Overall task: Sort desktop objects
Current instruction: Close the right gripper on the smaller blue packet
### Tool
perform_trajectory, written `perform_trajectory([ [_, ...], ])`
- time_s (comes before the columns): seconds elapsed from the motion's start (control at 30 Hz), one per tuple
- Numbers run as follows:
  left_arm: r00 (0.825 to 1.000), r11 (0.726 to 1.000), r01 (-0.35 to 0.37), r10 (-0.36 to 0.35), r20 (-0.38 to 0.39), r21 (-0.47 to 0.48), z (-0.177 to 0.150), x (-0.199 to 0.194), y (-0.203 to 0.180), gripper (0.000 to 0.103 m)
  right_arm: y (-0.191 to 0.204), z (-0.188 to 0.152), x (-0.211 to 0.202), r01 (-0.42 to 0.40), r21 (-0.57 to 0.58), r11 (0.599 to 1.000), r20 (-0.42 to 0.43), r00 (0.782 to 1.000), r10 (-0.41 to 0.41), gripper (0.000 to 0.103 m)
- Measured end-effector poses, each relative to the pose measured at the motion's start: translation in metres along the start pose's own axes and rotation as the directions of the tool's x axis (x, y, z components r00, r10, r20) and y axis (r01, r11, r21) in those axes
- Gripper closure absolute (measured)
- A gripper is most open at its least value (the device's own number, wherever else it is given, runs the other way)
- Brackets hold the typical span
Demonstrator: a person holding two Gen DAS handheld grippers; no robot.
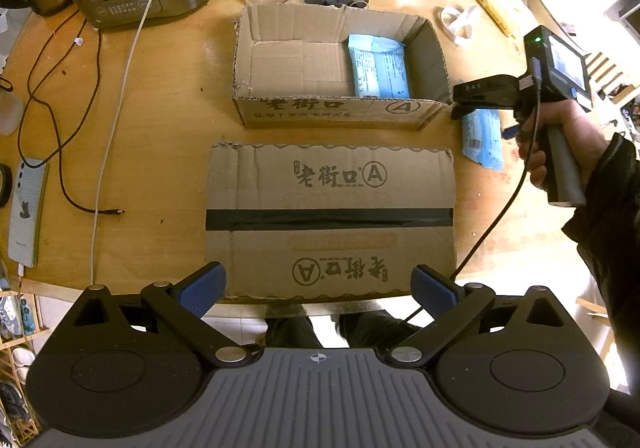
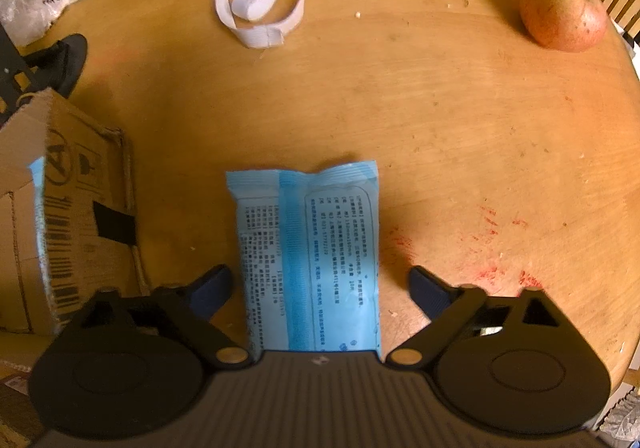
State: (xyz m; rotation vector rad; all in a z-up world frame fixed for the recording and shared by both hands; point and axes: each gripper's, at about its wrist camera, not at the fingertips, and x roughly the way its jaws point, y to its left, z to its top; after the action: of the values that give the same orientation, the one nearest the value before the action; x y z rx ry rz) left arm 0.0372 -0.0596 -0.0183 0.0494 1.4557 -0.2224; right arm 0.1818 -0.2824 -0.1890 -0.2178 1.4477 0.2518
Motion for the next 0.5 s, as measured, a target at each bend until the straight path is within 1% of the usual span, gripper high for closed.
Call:
perform_trajectory([
  [0.03, 1.0, 1.0, 0.0, 0.0, 0.0, 0.0, 0.0001, 0.0001, 0.0, 0.002, 0.0012, 0.0, -0.0022, 0.0, -0.005, 1.0, 0.004, 1.0, 0.0, 0.04],
  [0.07, 1.0, 1.0, 0.001, -0.001, 0.0, 0.0, 0.0002, 0.0003, 0.0001, 0.002, 0.0024, 0.0, -0.0038, 0.001, -0.01, 1.0, 0.005, 1.0, -0.001, 0.042],
  [0.23, 1.0, 1.0, 0.002, -0.002, 0.002, 0.006, 0.0002, -0.0002, -0.0011, 0.002, 0.0054, 0.0, -0.0068, 0.003, -0.018, 1.0, 0.008, 1.0, -0.003, 0.044],
  [0.5, 1.0, 1.0, 0.0, 0.0, 0.006, 0.003, -0.002, -0.0021, -0.0035, 0.002, 0.0073, 0.0008, -0.0079, 0.005, -0.019, 1.0, 0.006, 1.0, -0.004, 0.044],
])
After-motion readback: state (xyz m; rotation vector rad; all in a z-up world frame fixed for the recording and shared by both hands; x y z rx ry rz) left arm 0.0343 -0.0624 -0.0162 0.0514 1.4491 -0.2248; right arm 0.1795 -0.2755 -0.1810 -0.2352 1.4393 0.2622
